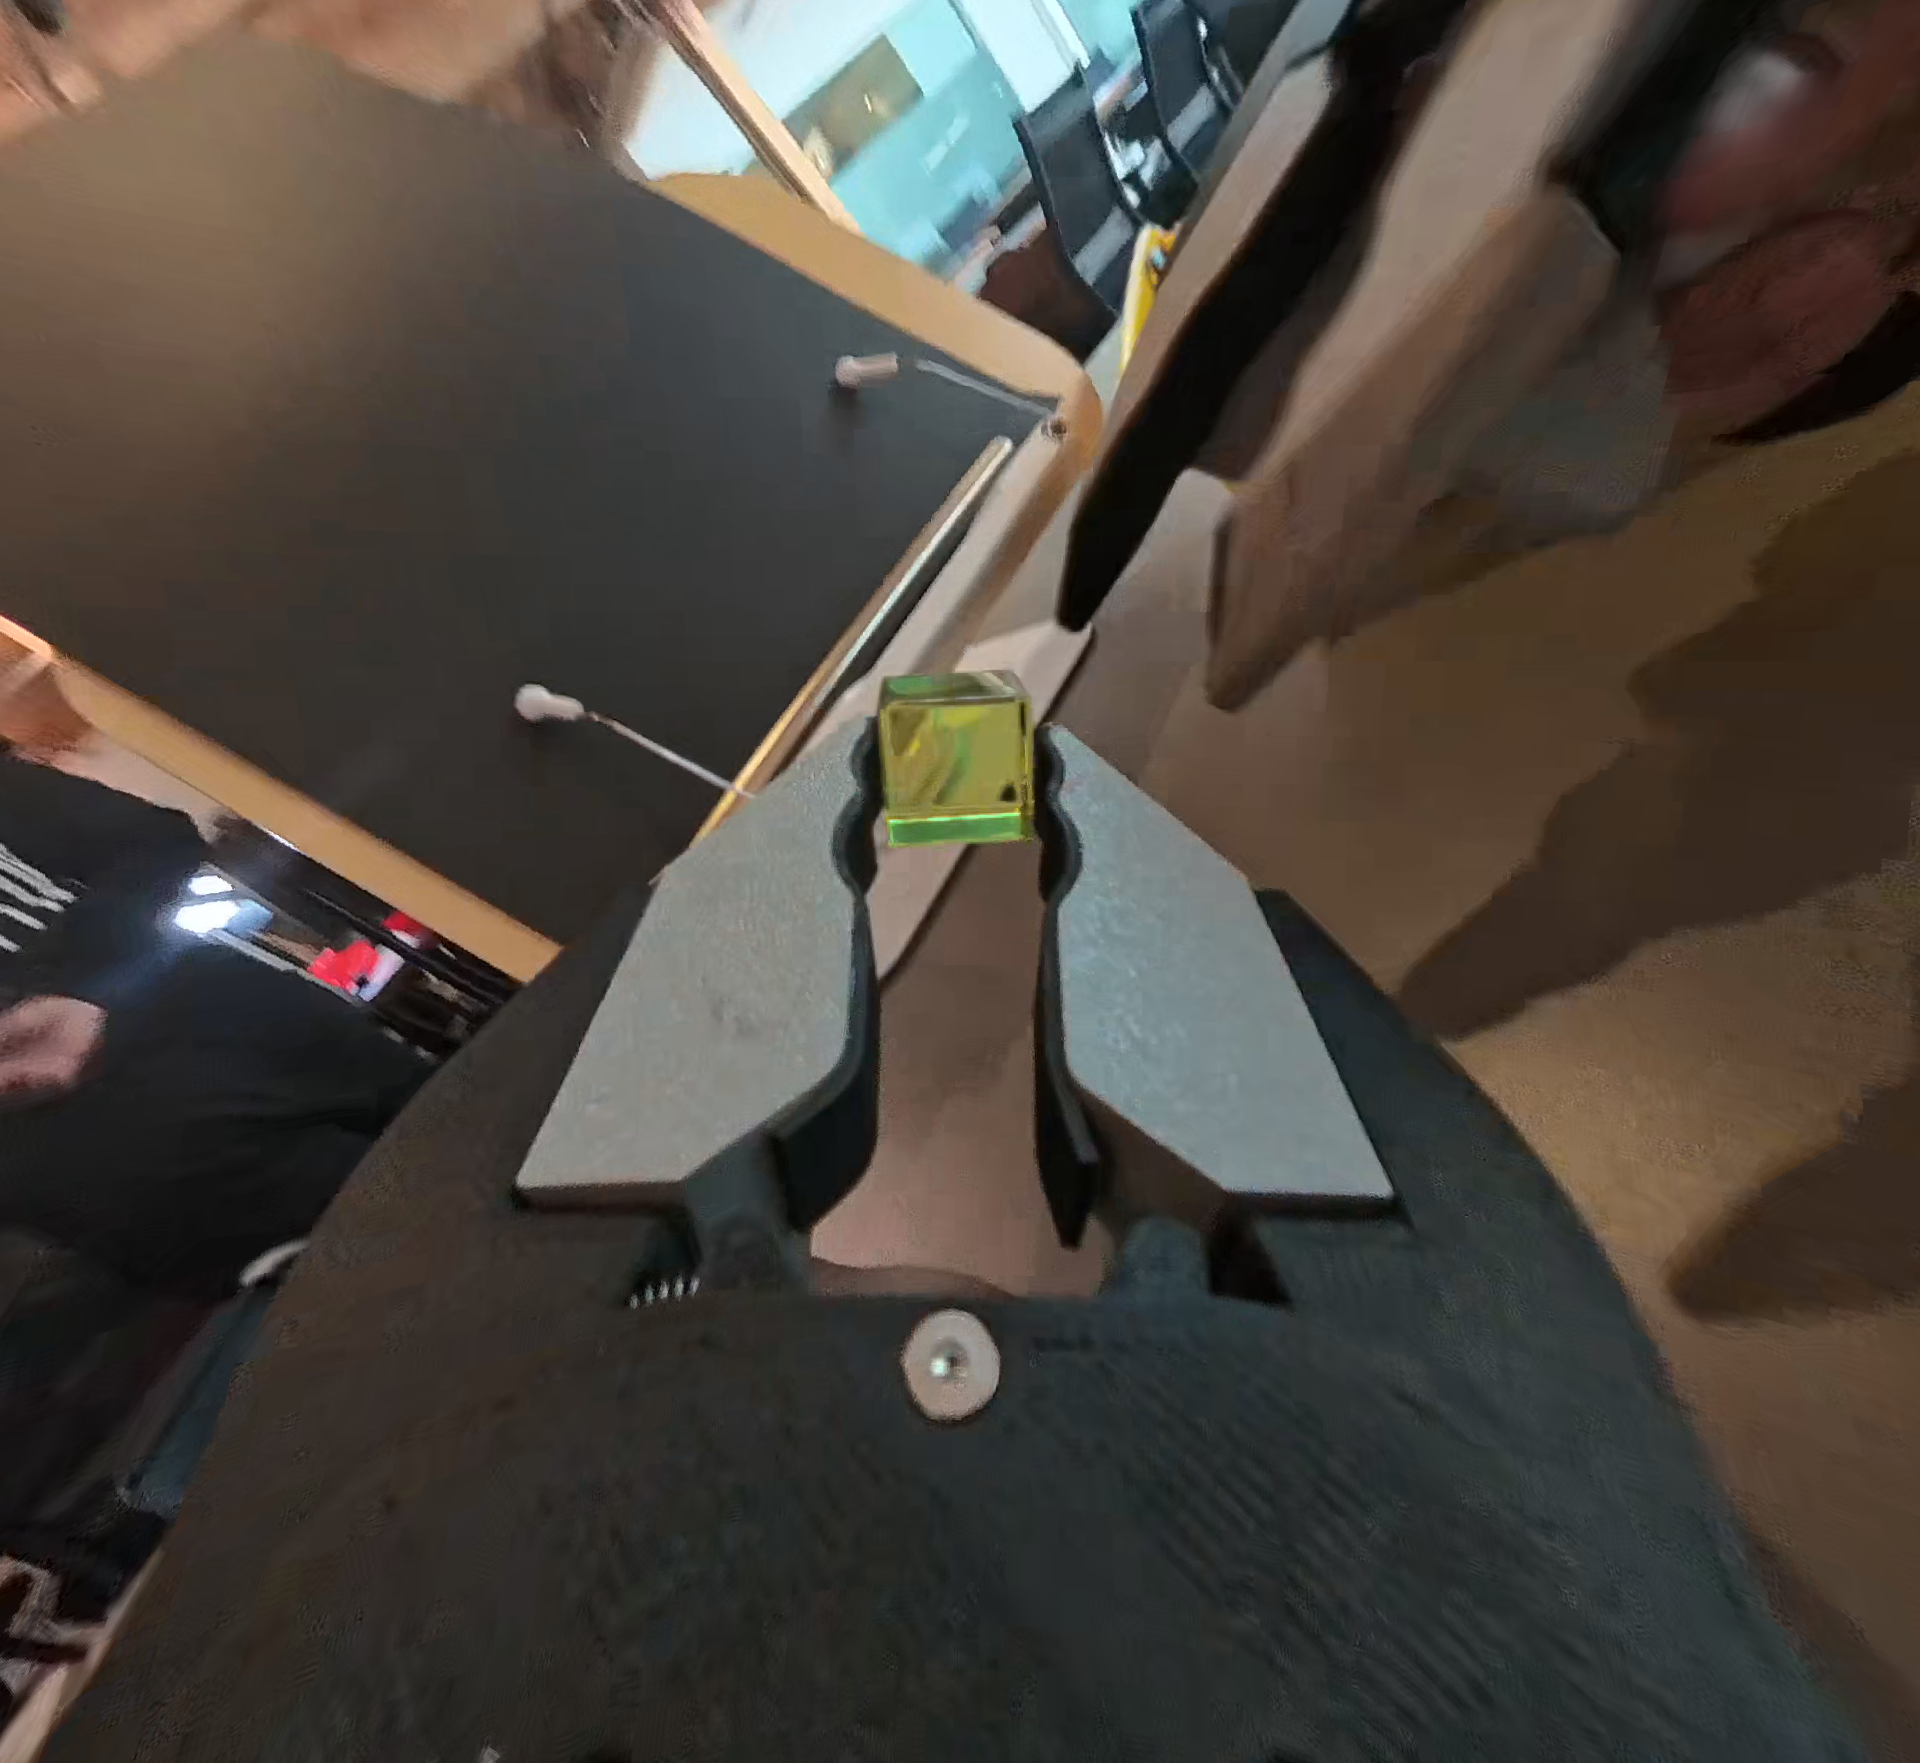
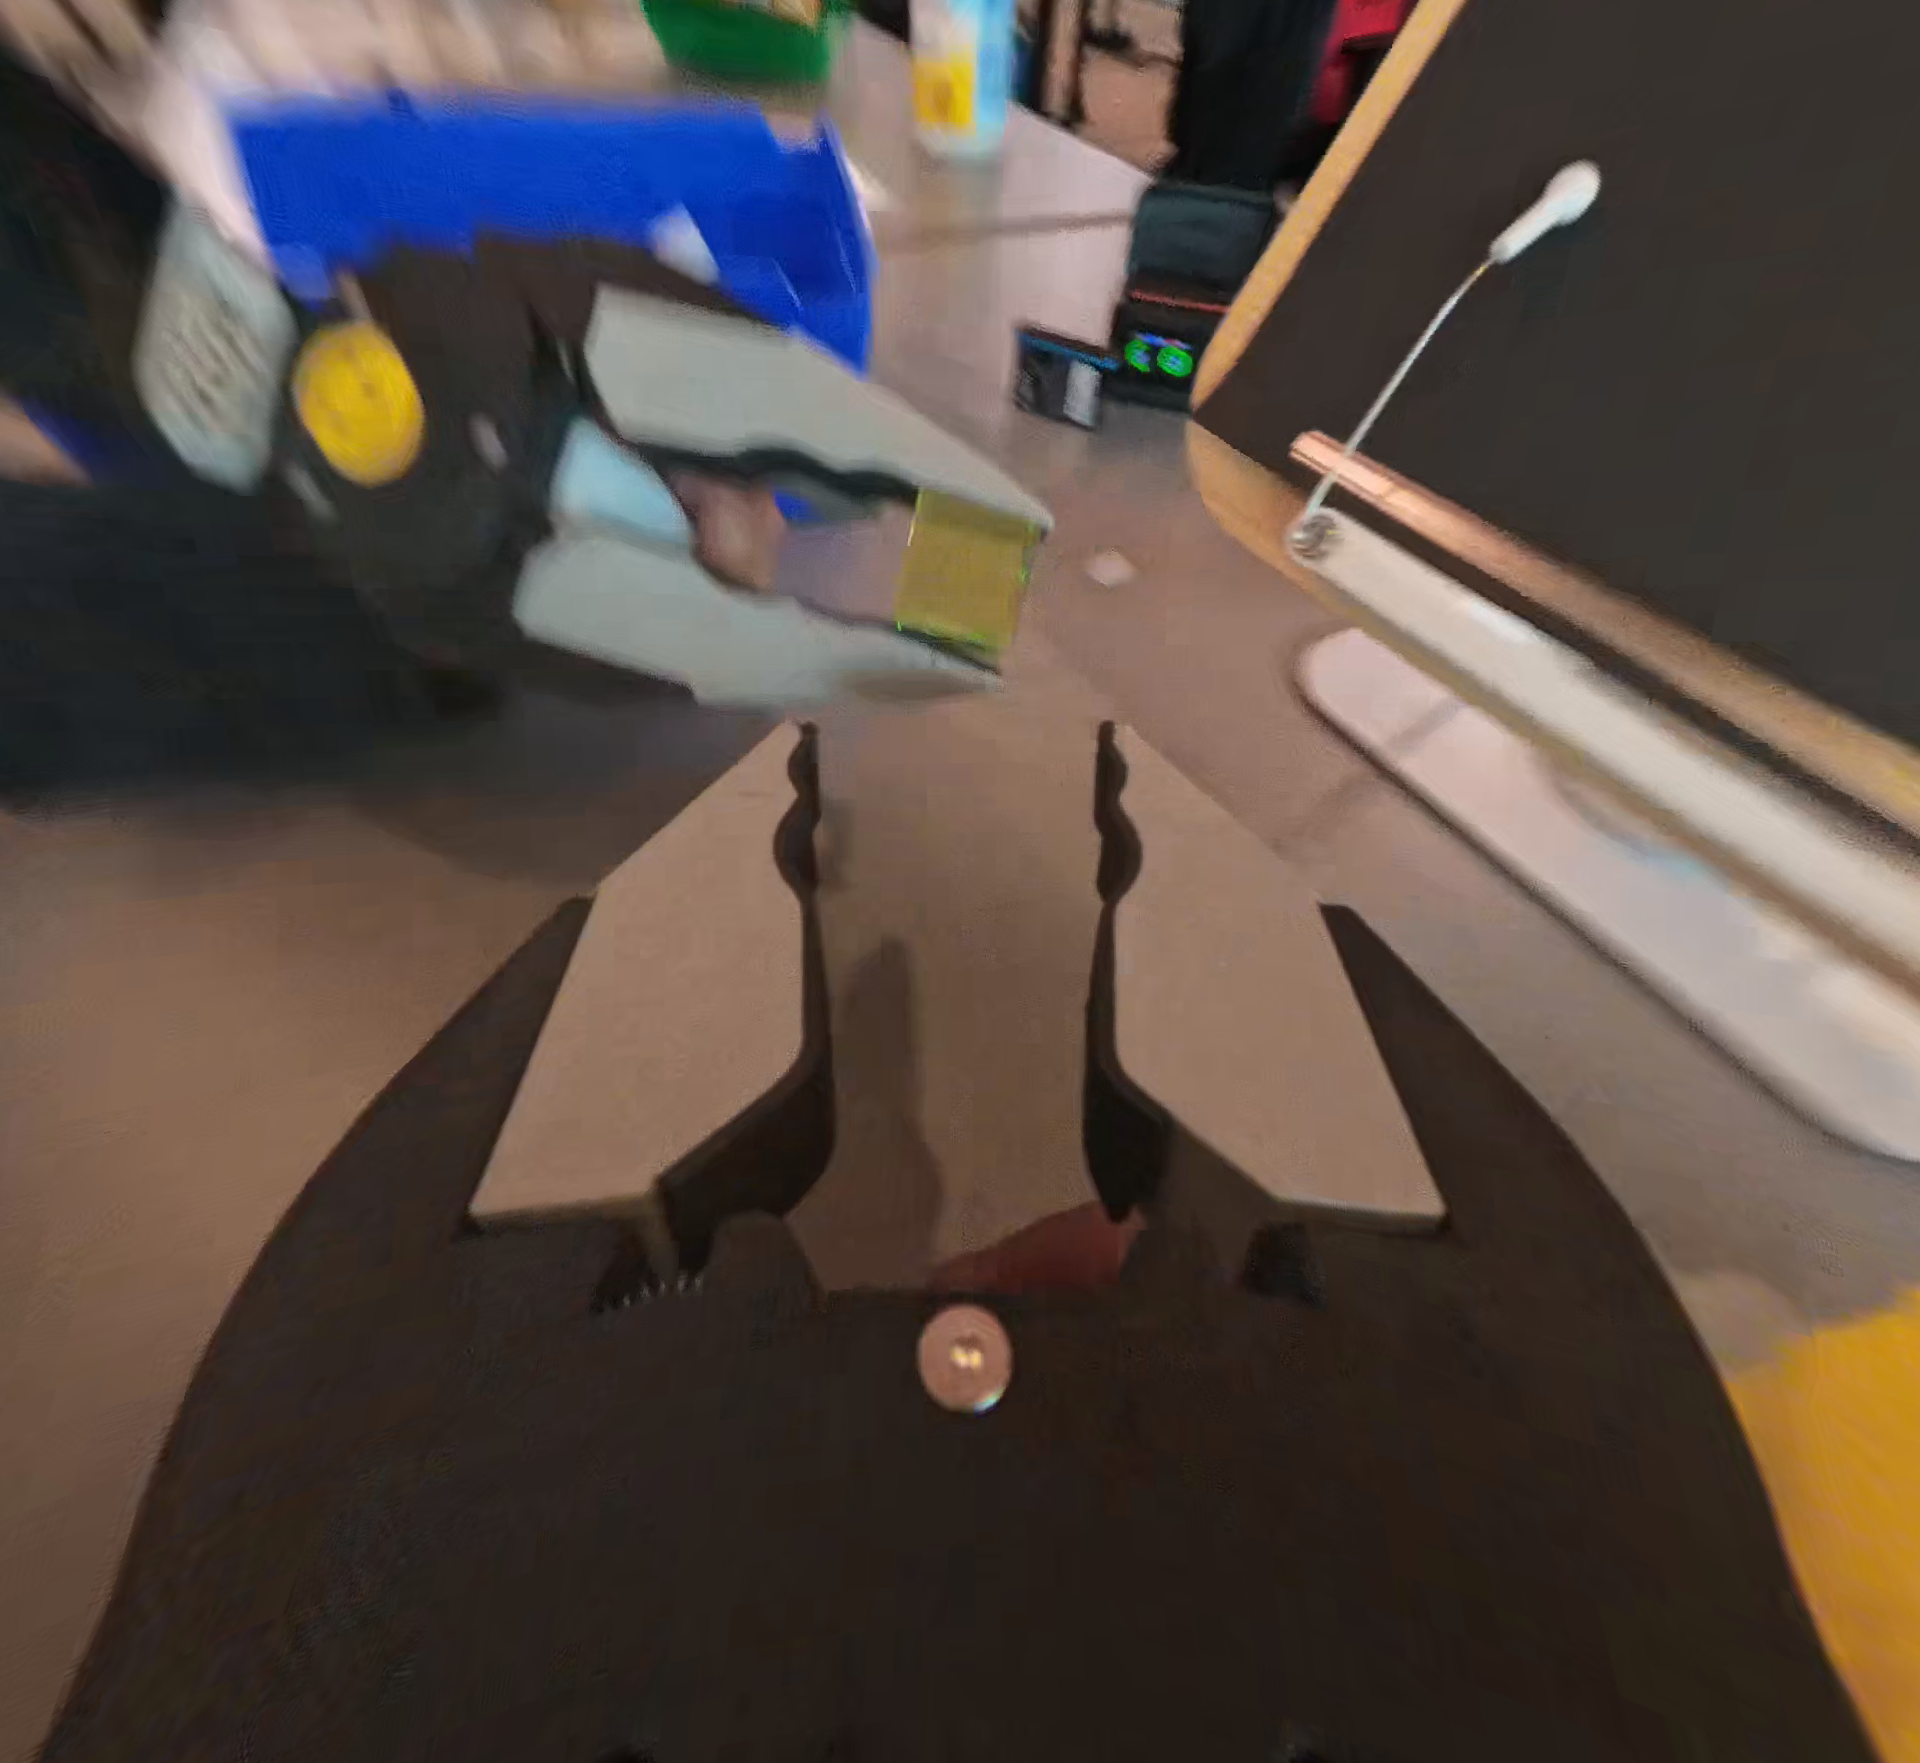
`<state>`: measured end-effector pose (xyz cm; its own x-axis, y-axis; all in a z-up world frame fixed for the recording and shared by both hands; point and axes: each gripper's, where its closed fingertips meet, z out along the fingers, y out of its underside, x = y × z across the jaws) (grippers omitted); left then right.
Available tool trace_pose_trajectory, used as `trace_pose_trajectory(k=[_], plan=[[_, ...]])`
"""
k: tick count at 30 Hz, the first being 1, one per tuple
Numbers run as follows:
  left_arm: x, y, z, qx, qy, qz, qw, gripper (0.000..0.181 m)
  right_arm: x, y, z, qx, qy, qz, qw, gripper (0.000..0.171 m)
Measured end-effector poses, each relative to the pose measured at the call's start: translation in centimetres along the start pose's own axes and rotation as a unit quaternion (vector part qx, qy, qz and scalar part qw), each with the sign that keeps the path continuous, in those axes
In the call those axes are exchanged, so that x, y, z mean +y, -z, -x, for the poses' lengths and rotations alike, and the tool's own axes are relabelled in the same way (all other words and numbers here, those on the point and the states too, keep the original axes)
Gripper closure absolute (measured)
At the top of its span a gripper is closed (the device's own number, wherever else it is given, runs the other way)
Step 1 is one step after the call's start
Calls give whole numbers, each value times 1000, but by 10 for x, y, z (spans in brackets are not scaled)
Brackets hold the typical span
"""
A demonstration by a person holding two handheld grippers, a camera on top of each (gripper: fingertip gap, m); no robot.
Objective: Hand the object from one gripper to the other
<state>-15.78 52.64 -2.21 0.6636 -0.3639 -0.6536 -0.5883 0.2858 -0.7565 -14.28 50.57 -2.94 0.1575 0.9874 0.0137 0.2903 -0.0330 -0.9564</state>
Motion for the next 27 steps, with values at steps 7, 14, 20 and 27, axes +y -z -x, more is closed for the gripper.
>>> trace_pose_trajectory(k=[7,14,20,27], plan=[[-29,3,-14,-16,-60,-48,997,155,-12,-2,13,-103,-133,-47,985,133],[-10,-1,-25,50,16,-18,998,146,-8,5,-24,92,127,22,987,149],[-19,7,-28,217,343,-37,913,119,-2,8,-12,59,381,216,897,149],[-54,30,-29,348,493,-111,790,124,-14,7,29,-21,535,267,801,149]])
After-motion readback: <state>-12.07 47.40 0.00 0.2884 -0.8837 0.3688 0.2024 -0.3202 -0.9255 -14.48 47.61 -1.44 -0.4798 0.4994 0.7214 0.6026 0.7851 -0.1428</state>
